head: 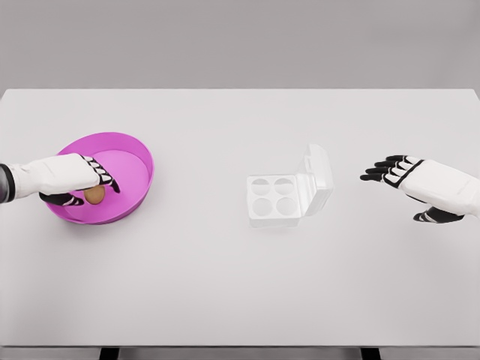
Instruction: Pack egg into the box and close the box lid
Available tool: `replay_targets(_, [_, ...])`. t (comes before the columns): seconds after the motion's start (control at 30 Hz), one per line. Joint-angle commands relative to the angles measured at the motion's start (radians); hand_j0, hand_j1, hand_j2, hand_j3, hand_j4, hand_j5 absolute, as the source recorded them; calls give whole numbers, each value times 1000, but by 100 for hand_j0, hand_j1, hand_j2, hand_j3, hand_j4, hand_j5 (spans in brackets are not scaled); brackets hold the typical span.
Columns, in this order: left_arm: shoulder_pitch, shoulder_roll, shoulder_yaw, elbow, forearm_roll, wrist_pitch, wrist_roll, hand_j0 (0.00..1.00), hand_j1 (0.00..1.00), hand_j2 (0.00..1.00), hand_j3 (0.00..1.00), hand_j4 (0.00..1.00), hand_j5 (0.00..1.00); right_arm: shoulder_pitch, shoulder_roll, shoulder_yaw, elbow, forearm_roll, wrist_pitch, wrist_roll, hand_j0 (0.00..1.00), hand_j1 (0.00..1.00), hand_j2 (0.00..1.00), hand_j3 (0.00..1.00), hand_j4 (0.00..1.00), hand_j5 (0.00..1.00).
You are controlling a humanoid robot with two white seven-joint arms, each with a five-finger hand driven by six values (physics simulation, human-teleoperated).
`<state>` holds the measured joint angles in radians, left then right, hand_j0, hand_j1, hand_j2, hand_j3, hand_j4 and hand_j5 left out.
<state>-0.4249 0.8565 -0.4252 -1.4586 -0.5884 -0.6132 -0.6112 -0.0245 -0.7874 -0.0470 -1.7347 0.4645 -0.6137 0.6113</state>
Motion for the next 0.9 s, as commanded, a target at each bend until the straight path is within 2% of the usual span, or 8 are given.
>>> replay_targets(0.0, [2, 1, 0, 1, 4, 2, 0, 70, 70, 70, 70, 70, 70, 0, -1, -2, 0, -6, 3, 0, 100, 100, 100, 100, 100, 100])
replay_targets(0.43, [2, -1, 0, 0, -2, 2, 0, 64, 64, 64, 64, 64, 64, 0, -1, -4, 0, -6, 3, 0, 100, 100, 100, 100, 100, 100])
replay_targets(0.8, [3, -1, -1, 1, -8, 2, 0, 64, 64, 64, 64, 64, 64, 5, -4, -10, 0, -7, 3, 0, 100, 100, 100, 100, 100, 100])
replay_targets(0.87, [2, -1, -1, 1, -11, 2, 0, 61, 61, 61, 61, 61, 61, 5, -3, -10, 0, -7, 3, 0, 100, 100, 100, 100, 100, 100])
